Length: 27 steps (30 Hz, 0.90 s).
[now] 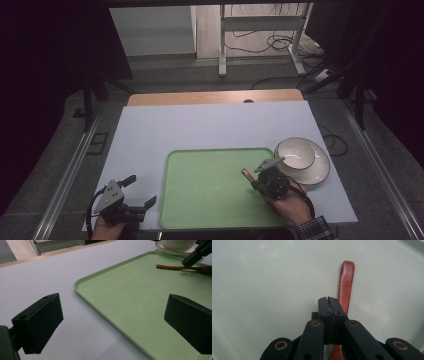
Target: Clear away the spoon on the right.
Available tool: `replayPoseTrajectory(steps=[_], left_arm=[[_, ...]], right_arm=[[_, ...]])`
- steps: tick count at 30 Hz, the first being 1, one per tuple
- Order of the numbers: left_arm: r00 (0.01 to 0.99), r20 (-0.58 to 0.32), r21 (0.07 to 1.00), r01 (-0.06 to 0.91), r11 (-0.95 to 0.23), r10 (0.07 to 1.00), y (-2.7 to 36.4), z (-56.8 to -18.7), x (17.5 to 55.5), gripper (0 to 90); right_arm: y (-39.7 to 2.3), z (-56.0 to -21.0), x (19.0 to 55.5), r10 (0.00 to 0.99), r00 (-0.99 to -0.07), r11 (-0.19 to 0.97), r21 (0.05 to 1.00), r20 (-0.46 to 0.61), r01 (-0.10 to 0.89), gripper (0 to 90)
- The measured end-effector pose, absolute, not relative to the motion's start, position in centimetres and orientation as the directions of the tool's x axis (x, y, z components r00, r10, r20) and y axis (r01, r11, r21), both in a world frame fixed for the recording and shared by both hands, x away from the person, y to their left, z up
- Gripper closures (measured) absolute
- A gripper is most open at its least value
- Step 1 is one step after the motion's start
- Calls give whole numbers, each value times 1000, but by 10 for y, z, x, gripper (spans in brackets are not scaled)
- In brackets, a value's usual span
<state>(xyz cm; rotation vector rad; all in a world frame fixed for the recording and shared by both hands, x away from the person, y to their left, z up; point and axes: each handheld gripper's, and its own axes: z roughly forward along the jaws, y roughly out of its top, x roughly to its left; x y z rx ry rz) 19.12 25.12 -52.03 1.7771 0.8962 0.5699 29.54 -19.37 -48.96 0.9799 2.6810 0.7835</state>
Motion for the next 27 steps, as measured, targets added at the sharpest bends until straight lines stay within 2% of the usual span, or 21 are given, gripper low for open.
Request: replayPoseTrajectory(steps=[27], left_arm=[[617, -12, 926, 304, -224, 787, 249, -520, 191, 16]], right_arm=[[-207, -501, 296, 682, -731, 619, 527, 9, 583, 891]])
